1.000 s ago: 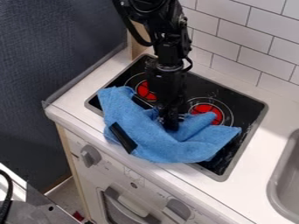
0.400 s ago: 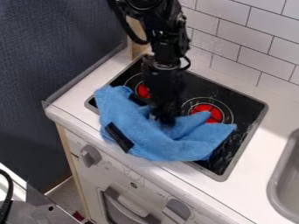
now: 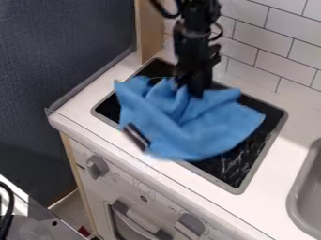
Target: Move the cloth from end to center
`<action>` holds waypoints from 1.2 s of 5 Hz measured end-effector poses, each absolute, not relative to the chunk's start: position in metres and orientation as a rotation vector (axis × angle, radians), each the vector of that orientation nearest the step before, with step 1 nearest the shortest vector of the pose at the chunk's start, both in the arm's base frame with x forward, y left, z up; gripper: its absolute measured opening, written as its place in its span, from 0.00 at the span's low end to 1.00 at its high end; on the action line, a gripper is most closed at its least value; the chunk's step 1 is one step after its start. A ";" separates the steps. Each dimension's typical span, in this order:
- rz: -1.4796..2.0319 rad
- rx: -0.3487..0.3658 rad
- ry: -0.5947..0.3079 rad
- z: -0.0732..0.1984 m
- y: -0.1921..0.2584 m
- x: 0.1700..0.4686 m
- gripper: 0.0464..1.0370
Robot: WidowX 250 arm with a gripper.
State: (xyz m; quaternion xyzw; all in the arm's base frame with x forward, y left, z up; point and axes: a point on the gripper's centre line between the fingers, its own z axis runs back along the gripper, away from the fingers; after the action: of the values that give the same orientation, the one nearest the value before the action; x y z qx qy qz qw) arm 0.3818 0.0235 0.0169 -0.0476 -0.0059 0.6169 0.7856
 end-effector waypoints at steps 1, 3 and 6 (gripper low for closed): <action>1.227 -0.103 -0.015 0.017 0.017 0.401 0.05; 0.980 -0.232 -0.097 0.014 0.008 0.418 0.08; 0.823 -0.257 -0.002 -0.001 0.000 0.393 0.89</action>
State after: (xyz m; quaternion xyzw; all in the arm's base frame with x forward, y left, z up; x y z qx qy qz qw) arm 0.3932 0.0002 -0.0007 -0.1246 -0.0008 0.3987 0.9086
